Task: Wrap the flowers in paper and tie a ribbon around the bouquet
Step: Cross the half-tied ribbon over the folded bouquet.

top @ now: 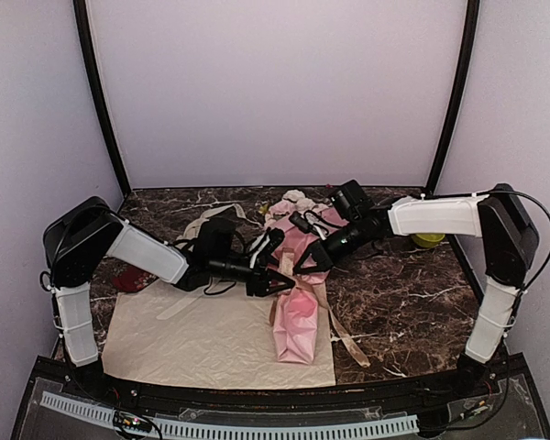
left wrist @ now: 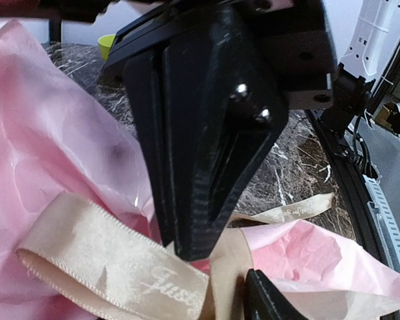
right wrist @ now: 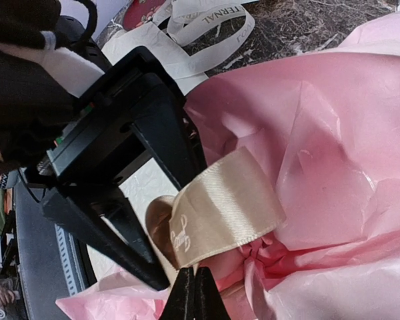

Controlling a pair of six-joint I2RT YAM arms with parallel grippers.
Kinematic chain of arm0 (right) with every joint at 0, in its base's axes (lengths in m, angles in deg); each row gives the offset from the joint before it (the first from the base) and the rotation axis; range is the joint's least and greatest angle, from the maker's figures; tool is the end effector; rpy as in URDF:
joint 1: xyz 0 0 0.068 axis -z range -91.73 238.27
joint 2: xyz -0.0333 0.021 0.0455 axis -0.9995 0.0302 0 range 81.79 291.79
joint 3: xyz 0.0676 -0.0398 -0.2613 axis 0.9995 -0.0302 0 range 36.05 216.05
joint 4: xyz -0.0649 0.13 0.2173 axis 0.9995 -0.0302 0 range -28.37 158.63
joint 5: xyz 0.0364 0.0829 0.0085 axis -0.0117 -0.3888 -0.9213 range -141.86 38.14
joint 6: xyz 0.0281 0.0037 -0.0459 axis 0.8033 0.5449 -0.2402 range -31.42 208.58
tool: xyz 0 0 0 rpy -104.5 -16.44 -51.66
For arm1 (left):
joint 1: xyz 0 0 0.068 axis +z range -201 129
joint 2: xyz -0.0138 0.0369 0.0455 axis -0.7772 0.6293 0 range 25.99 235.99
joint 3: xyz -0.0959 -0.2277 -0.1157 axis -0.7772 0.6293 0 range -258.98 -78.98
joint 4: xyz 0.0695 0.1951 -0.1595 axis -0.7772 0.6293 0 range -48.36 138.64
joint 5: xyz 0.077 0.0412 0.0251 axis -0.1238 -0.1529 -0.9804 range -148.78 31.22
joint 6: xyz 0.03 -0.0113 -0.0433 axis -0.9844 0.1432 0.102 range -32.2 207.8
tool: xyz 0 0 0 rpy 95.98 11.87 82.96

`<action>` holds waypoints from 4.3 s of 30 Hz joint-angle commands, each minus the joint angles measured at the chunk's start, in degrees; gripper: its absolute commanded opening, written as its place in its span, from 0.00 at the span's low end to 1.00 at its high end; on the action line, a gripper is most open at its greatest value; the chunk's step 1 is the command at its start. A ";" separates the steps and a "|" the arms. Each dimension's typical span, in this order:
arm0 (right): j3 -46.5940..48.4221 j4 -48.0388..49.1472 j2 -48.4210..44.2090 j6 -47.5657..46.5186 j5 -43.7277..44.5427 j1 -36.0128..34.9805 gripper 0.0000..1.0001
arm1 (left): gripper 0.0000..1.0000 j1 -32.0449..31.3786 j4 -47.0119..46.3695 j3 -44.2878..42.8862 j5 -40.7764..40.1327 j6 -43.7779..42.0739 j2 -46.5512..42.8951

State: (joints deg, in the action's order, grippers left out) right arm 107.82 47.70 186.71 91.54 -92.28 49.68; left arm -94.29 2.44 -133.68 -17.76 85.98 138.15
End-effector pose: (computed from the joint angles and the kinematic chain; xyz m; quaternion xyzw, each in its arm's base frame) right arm 0.2866 0.2584 0.2030 -0.3745 0.8173 0.4098 0.1540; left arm 0.2734 -0.2896 0.1522 0.4807 0.6222 -0.4598 0.4128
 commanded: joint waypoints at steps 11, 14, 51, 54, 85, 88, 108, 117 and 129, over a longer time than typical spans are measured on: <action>-1.45 1.84 -2.31 0.62 -3.36 -0.51 0.00 | 0.22 -1.65 1.35 1.13 -15.77 -7.10 -1.80; -1.52 1.84 -2.39 0.60 -3.88 -0.61 0.00 | 0.19 -2.20 1.41 1.06 -17.17 -8.27 -2.02; 13.56 -14.46 9.63 -7.84 0.91 -0.79 0.08 | 0.00 -2.68 -1.47 4.35 -12.89 -9.88 -5.02; 13.44 -13.76 10.33 -9.18 -2.05 -0.79 0.15 | 0.00 -2.68 -1.19 4.20 -13.77 -10.46 -4.94; 8.57 -6.15 8.59 -4.72 0.58 -0.06 0.23 | 0.00 -2.68 0.61 2.86 -11.18 -9.01 -3.83; 8.52 -6.38 8.24 -4.81 0.35 0.00 0.10 | 0.00 -2.68 0.58 2.89 -11.23 -8.94 -3.88; 9.23 -7.17 5.27 -3.77 1.77 0.18 0.00 | 0.00 -2.59 1.67 3.44 -11.79 -10.13 -3.88; 9.35 -7.64 5.00 -4.08 1.17 0.18 0.00 | 0.03 -2.60 1.51 3.39 -11.75 -10.07 -4.20; 14.30 -16.35 9.68 -11.02 -0.03 -0.17 0.18 | 0.18 -2.64 0.72 2.79 -11.57 -8.34 -3.40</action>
State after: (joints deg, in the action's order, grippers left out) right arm 119.43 35.00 195.09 83.83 -93.18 49.64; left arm -96.56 3.99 -130.05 -30.64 76.75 135.65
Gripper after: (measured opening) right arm 0.181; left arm 0.131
